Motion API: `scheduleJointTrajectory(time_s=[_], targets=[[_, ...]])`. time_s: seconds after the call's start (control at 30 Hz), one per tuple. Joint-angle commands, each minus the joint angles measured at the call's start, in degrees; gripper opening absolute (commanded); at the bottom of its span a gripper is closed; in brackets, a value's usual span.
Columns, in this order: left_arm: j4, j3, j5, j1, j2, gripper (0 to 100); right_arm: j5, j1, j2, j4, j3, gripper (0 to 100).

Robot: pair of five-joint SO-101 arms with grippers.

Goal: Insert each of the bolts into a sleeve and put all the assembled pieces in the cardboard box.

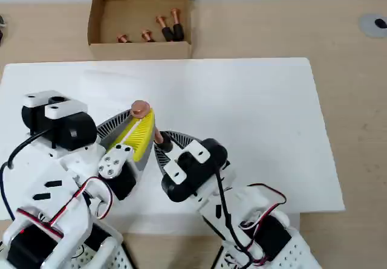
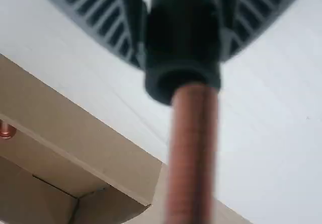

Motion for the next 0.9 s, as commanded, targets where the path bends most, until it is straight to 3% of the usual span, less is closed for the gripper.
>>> scheduleJointTrajectory(time_s=[0.0,0.87], targets=[[0.0,-1.1,0.4,0.4,0.0,1,-0.5,-0.7,0.3,0.0,-4.2,1.1],[-0.4,2.3,-2.0,0.2,-0.5,1,-0.5,-0.7,0.3,0.1,-5.6,1.0]])
